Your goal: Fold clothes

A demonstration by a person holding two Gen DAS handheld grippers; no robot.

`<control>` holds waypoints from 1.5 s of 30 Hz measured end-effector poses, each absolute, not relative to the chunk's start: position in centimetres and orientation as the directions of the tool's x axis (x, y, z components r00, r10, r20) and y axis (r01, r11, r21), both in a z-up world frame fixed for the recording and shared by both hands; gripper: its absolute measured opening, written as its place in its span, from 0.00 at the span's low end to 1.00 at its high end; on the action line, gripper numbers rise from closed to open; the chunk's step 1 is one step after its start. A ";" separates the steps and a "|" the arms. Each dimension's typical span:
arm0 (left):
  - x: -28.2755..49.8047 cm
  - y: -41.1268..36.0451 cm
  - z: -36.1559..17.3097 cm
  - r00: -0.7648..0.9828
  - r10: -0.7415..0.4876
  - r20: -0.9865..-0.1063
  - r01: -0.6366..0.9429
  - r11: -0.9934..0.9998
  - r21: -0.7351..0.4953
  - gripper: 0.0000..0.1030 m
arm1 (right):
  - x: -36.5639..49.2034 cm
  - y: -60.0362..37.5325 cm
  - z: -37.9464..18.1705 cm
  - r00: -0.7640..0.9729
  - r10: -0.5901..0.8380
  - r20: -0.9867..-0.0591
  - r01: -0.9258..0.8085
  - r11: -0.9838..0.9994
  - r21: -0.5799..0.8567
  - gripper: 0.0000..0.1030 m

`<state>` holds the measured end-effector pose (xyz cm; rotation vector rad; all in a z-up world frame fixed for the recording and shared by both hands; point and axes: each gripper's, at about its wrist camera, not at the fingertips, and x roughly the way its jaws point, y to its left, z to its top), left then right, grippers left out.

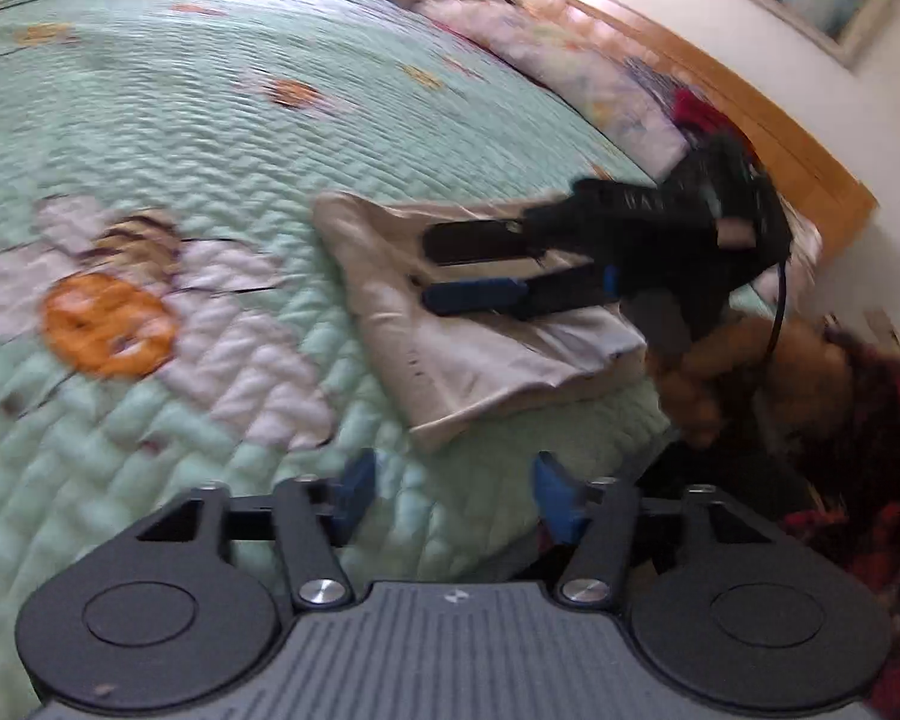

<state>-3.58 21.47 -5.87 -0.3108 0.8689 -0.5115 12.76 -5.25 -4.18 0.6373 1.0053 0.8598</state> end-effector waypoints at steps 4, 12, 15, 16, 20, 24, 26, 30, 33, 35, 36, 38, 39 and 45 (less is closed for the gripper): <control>-4.7 21.2 -4.5 0.624 -0.445 -0.643 0.210 0.887 -0.411 0.67 | 12.6 -5.7 -4.5 0.274 0.865 -0.420 -0.320 0.494 0.808 0.68; -2.7 15.6 -2.8 0.695 -0.444 -0.566 0.288 0.893 -0.346 0.72 | 11.5 -12.1 -3.9 0.376 0.888 -0.264 -0.300 0.386 0.872 0.68; 0.2 14.2 -4.8 0.670 -0.424 -0.609 0.259 0.903 -0.343 0.76 | 12.9 -13.9 -5.1 0.404 0.860 -0.312 -0.252 0.432 0.866 0.68; 1.3 14.4 -5.8 0.659 -0.413 -0.629 0.215 0.904 -0.369 0.75 | 13.6 -14.7 -5.9 0.420 0.852 -0.312 -0.214 0.427 0.879 0.67; 2.8 15.4 -7.0 0.671 -0.402 -0.623 0.113 0.886 -0.450 0.74 | 15.7 -16.9 -7.4 0.481 0.840 -0.252 -0.116 0.346 0.931 0.55; 2.6 14.5 -5.5 0.677 -0.358 -0.643 0.109 0.913 -0.393 0.74 | 14.9 -19.5 -7.0 0.526 0.819 -0.230 -0.117 0.338 0.934 0.56; 1.9 14.5 -4.4 0.701 -0.345 -0.624 0.112 0.917 -0.382 0.76 | 14.3 -20.9 -6.8 0.549 0.807 -0.219 -0.117 0.334 0.935 0.58; 1.5 14.0 -2.9 0.738 -0.346 -0.579 0.117 0.911 -0.395 0.81 | 13.2 -23.7 -6.5 0.593 0.781 -0.196 -0.119 0.327 0.938 0.68; 2.9 12.1 -3.2 0.717 -0.363 -0.595 0.170 0.919 -0.356 0.85 | 12.4 -25.8 -6.2 0.626 0.759 -0.179 -0.121 0.321 0.939 0.68; 4.1 11.3 -4.8 0.677 -0.343 -0.651 0.156 0.932 -0.328 0.87 | 11.4 -27.3 -5.9 0.653 0.735 -0.182 -0.119 0.336 0.934 0.69; 4.7 10.9 -5.8 0.645 -0.322 -0.693 0.128 0.939 -0.318 0.86 | 10.3 -28.3 -5.7 0.673 0.712 -0.199 -0.113 0.366 0.924 0.69; 4.5 10.3 -6.7 0.654 -0.308 -0.691 0.135 0.946 -0.294 0.92 | 7.8 -30.3 -5.0 0.725 0.652 -0.220 -0.112 0.427 0.897 0.69; 4.2 10.0 -6.7 0.660 -0.308 -0.686 0.149 0.948 -0.282 0.95 | 6.5 -31.3 -4.6 0.751 0.620 -0.227 -0.111 0.458 0.882 0.69; 3.7 8.8 -5.2 0.644 -0.276 -0.714 0.111 0.956 -0.270 0.95 | -0.6 -38.3 -4.2 0.889 0.330 -0.318 0.065 0.597 0.800 0.74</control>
